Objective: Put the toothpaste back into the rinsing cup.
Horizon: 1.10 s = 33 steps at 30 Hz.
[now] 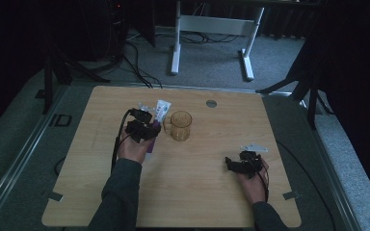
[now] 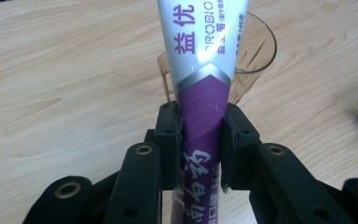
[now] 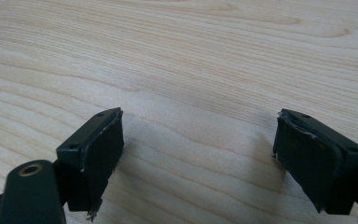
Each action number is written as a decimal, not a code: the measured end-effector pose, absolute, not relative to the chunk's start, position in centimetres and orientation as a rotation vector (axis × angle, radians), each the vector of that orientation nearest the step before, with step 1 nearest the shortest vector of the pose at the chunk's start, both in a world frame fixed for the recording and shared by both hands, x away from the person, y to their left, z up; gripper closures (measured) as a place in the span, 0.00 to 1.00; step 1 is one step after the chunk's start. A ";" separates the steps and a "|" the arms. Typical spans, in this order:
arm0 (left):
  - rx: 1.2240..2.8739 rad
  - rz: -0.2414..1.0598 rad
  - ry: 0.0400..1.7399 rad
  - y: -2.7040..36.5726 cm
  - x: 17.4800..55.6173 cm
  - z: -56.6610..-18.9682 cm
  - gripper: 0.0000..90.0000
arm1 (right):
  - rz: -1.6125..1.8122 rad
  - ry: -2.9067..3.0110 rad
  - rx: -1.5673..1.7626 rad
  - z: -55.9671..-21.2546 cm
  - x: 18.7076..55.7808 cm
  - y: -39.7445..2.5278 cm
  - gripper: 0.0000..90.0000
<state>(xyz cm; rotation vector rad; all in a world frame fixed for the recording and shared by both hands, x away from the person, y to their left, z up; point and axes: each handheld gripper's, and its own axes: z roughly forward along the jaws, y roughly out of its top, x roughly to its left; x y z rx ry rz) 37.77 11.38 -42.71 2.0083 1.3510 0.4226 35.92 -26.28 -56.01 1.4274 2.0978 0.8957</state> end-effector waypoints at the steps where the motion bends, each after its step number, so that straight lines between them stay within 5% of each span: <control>1: 2.007 0.422 1.350 11.4 37.8 -42.7 0.80 | 0.895 2.098 1.428 -56.0 35.9 -26.3 0.18; 33: 1.929 0.461 1.280 10.8 38.1 -42.7 0.80 | 0.896 2.098 1.428 -56.0 35.9 -26.3 0.18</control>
